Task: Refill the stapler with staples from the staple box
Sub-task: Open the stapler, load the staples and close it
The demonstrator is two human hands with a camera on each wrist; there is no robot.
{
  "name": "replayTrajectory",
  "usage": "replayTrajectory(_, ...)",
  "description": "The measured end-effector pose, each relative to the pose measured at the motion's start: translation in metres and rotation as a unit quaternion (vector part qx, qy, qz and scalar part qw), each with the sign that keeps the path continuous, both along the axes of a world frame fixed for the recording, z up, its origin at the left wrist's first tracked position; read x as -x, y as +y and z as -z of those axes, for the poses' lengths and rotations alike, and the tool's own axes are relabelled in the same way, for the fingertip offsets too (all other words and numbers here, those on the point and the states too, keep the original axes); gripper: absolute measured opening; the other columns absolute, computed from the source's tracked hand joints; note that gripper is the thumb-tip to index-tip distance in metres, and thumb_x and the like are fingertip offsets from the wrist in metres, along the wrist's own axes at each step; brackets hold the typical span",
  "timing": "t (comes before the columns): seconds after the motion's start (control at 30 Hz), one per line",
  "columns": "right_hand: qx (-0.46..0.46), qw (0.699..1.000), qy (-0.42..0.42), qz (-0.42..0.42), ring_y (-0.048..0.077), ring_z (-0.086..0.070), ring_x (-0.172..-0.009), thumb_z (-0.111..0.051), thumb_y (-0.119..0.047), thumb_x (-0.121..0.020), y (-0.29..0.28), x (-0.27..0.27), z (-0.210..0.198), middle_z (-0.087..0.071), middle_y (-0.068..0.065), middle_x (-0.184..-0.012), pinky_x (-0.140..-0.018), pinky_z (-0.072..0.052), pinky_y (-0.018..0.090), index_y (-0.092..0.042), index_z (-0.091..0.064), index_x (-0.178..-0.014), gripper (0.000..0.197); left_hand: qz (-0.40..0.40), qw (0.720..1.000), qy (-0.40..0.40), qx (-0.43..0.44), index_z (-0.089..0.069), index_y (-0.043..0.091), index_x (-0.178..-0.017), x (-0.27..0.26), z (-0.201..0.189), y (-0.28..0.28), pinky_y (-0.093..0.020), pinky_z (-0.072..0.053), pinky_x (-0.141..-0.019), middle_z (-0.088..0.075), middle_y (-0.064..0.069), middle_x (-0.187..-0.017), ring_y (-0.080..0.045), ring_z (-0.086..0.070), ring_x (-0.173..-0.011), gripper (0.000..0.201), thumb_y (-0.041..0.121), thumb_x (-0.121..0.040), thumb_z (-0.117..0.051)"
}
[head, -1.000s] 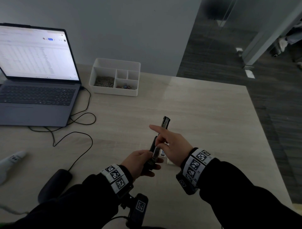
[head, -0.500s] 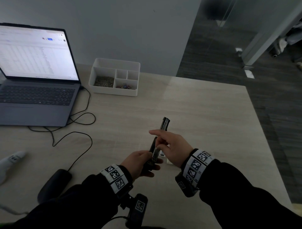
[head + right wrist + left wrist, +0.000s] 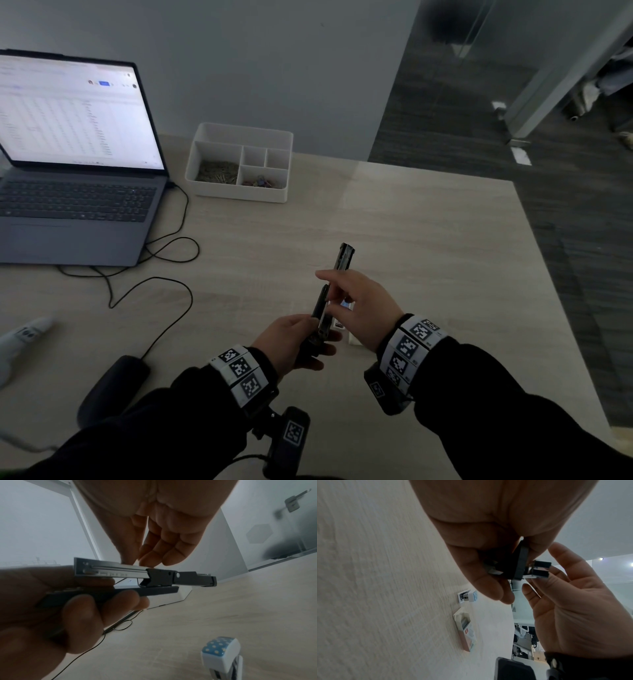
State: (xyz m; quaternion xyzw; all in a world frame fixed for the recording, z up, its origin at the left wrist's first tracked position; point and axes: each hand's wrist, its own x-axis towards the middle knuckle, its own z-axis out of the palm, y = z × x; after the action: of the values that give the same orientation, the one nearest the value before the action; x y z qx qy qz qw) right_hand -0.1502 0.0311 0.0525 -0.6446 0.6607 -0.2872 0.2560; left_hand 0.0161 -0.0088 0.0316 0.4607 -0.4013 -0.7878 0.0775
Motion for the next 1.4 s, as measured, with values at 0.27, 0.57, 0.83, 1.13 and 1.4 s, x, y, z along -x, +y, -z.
replayTrajectory(0.27, 0.069, 0.996, -0.056, 0.029, 0.008, -0.061, -0.088, -0.063, -0.003, -0.086, 0.006, -0.003, 0.000, -0.064, -0.007, -0.090, -0.083, -0.051, 0.019, -0.024, -0.060, -0.123, 0.043, -0.024, 0.999, 0.022, 0.014, -0.065, 0.004, -0.116, 0.001, -0.004, -0.003, -0.033, -0.057, -0.062, -0.078, -0.009, -0.097, -0.021, -0.072, -0.078, 0.030, 0.015, -0.102, -0.041)
replayTrajectory(0.57, -0.003, 0.985, -0.092, 0.149, 0.006, -0.053, -0.063, -0.067, -0.014, -0.083, 0.015, -0.004, 0.016, -0.058, -0.008, -0.073, -0.059, -0.045, 0.019, -0.026, -0.061, -0.079, 0.014, -0.103, 0.993, 0.063, -0.015, -0.065, 0.002, -0.114, 0.008, -0.009, -0.014, -0.041, -0.058, -0.082, -0.074, -0.015, -0.111, -0.032, -0.071, -0.099, 0.027, 0.015, -0.100, -0.046)
replayTrajectory(0.83, -0.047, 0.994, -0.065, 0.068, 0.006, -0.055, -0.074, -0.075, -0.033, -0.077, 0.020, -0.028, 0.031, -0.059, -0.012, -0.082, -0.070, -0.052, 0.029, -0.032, -0.063, -0.105, 0.030, -0.158, 0.982, 0.105, -0.026, -0.072, 0.000, -0.098, 0.010, -0.006, -0.015, -0.046, -0.055, -0.090, -0.073, -0.022, -0.098, -0.033, -0.071, -0.095, 0.024, 0.010, -0.097, -0.050)
replayTrajectory(1.13, -0.038, 0.991, -0.069, 0.111, 0.014, -0.057, -0.074, -0.065, -0.020, -0.081, 0.018, -0.029, 0.029, -0.061, -0.005, -0.079, -0.069, -0.051, 0.032, -0.030, -0.069, -0.094, 0.017, -0.147, 0.985, 0.093, -0.017, -0.071, 0.001, -0.100, 0.010, -0.010, -0.015, -0.040, -0.059, -0.082, -0.073, -0.019, -0.094, -0.030, -0.070, -0.090, 0.025, 0.011, -0.098, -0.048)
replayTrajectory(1.4, -0.018, 0.984, -0.133, 0.120, 0.010, -0.056, -0.067, -0.075, -0.015, -0.075, 0.023, -0.025, 0.025, -0.064, -0.006, -0.082, -0.062, -0.049, 0.020, -0.046, -0.063, -0.083, 0.035, -0.152, 0.985, 0.083, -0.021, -0.070, 0.002, -0.105, 0.009, -0.007, -0.016, -0.035, -0.059, -0.071, -0.075, -0.013, -0.091, -0.022, -0.072, -0.084, 0.026, 0.014, -0.098, -0.048)
